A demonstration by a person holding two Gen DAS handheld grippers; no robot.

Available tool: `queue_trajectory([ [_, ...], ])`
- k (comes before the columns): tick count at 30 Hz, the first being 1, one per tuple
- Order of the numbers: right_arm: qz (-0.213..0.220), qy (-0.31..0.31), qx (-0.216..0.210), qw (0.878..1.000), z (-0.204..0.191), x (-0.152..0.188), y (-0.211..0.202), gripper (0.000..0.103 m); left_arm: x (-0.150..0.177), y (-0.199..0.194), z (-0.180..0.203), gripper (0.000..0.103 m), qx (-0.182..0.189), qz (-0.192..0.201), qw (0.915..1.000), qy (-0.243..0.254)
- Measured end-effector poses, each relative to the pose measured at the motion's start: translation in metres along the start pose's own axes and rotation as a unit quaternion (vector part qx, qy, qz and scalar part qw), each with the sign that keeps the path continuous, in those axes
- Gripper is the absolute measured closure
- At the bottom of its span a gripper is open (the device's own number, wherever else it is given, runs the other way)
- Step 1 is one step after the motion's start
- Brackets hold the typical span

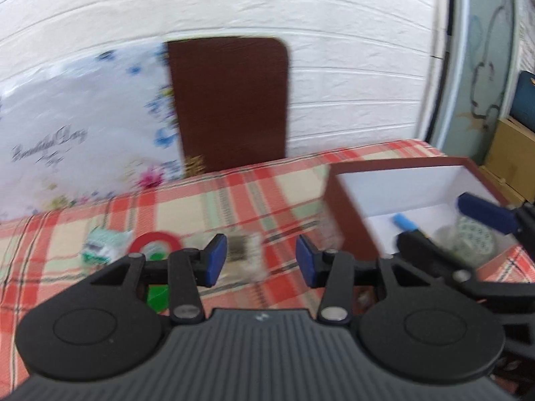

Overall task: Organize objects
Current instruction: 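Lower the black tape into the brown box and open the left gripper, then move the left gripper to the red tape roll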

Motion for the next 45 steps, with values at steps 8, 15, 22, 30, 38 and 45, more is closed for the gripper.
queue_trajectory([
  [8, -0.025, -0.062, -0.074, 0.995, -0.091, 0.011, 0.014, 0.023, 0.067, 0.015, -0.127, 0.053, -0.101, -0.044, 0.9905, -0.083],
  [15, -0.108, -0.096, -0.121, 0.982, -0.153, 0.052, 0.055, 0.026, 0.134, 0.032, -0.223, 0.038, -0.148, -0.063, 0.9725, -0.169],
  [22, -0.128, -0.074, -0.11, 0.983, -0.17, 0.03, 0.124, 0.024, 0.144, 0.024, -0.234, 0.031, -0.13, 0.019, 0.9747, -0.181],
  [30, -0.176, -0.077, -0.096, 0.977, -0.186, 0.033, 0.206, 0.033, 0.147, 0.026, -0.239, 0.027, -0.104, 0.036, 0.9743, -0.196],
  [38, -0.139, -0.121, -0.103, 0.978, -0.191, 0.045, 0.138, 0.032, 0.146, 0.025, -0.237, 0.025, -0.105, 0.033, 0.9751, -0.193],
  [45, -0.178, -0.135, -0.119, 0.967, -0.173, 0.105, 0.068, 0.032, 0.135, 0.015, -0.187, 0.028, -0.021, -0.01, 0.9792, -0.202],
])
Point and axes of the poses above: each gripper's, at about its wrist camera, not at the fingertips, and y roughly the way its jaws point, z to its right, x to its underside, the point moved 9 cm from there along y, roughly the way its jaws point, and after that the axes turned 10 degrees about -z, right-handed, at the moved point
